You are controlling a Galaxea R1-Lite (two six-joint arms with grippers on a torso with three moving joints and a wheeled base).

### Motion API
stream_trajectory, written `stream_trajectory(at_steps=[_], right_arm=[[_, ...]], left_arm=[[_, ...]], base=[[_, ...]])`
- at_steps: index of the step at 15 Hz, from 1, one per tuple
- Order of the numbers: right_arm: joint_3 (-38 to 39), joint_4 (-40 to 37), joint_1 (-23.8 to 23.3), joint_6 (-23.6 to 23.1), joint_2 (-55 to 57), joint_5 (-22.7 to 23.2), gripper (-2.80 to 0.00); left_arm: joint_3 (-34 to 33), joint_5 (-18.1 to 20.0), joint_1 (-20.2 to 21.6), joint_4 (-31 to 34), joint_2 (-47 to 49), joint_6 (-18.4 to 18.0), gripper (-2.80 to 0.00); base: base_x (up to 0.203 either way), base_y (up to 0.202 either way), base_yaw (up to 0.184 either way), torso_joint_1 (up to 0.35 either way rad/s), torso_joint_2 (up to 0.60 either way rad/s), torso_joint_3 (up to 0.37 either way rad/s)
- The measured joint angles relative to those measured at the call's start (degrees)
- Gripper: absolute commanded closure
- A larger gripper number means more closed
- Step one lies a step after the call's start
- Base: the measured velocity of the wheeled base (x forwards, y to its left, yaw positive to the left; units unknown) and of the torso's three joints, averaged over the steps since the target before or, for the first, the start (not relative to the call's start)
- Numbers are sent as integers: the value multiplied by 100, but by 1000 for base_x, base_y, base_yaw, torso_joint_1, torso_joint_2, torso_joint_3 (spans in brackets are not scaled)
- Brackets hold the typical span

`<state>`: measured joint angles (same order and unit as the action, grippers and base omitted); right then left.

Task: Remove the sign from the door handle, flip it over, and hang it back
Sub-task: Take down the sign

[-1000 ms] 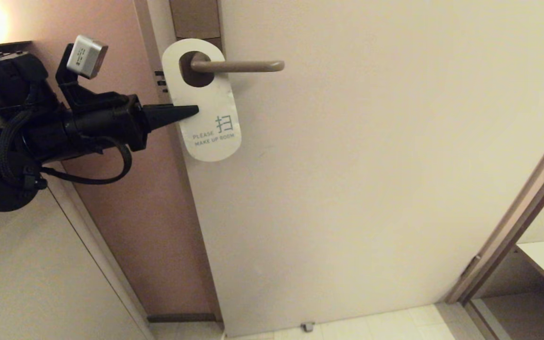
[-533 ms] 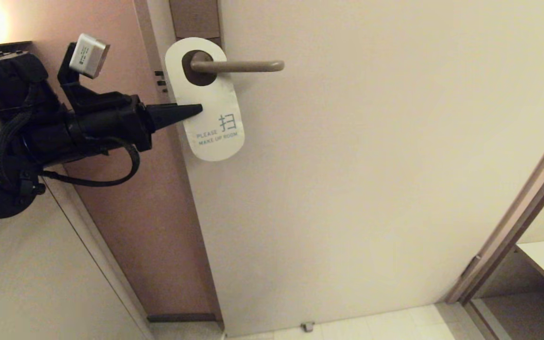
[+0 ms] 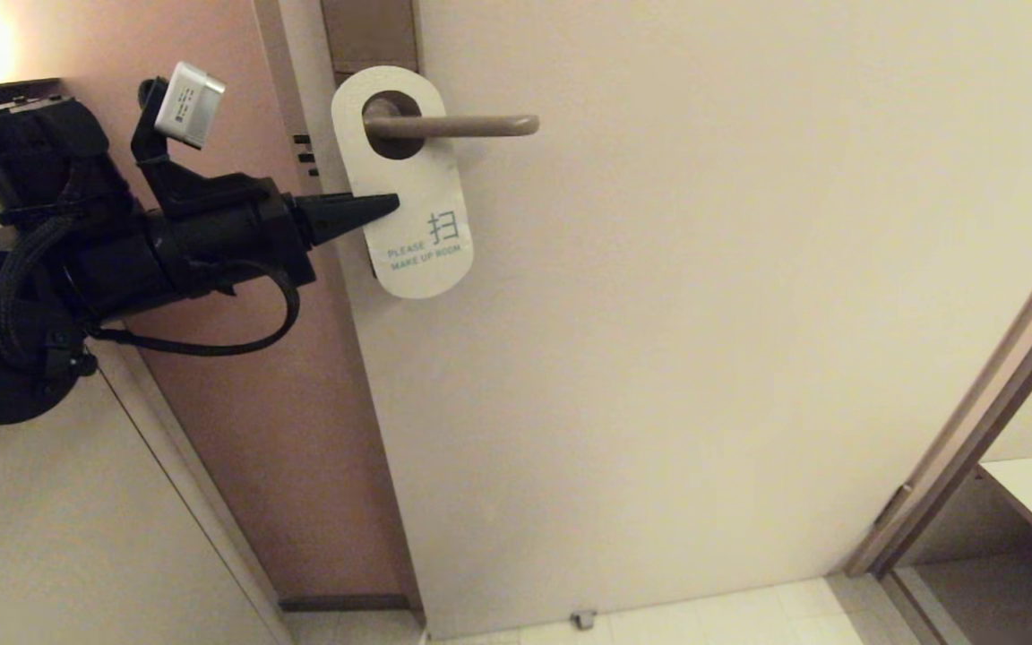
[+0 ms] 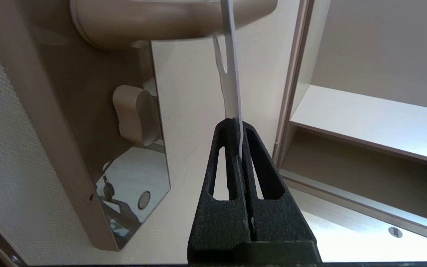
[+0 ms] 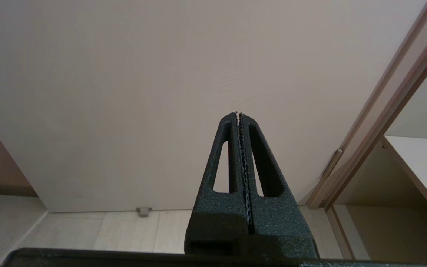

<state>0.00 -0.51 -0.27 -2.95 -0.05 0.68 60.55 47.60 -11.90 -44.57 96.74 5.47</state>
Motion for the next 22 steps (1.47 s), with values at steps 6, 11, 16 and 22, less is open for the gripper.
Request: stream_trajectory(at_steps=[6,11,16,22], right_arm=[[0,-1,0,0,0,0,0],[0,-1,0,0,0,5,0],[0,-2,0,-2,0,1,0],[0,-1,0,0,0,4,0]], left_arm=[[-335,-358,-104,0,-171,-242,0],[-520,-310,-107,11,-319,-239,0],[-535,33,63,73,-398,-207,0],[-537,67,199,66,-418,-209,0]], base=[[0,0,0,0,0,0],[0,0,0,0,0,0],[0,0,0,0,0,0],[0,0,0,0,0,0]])
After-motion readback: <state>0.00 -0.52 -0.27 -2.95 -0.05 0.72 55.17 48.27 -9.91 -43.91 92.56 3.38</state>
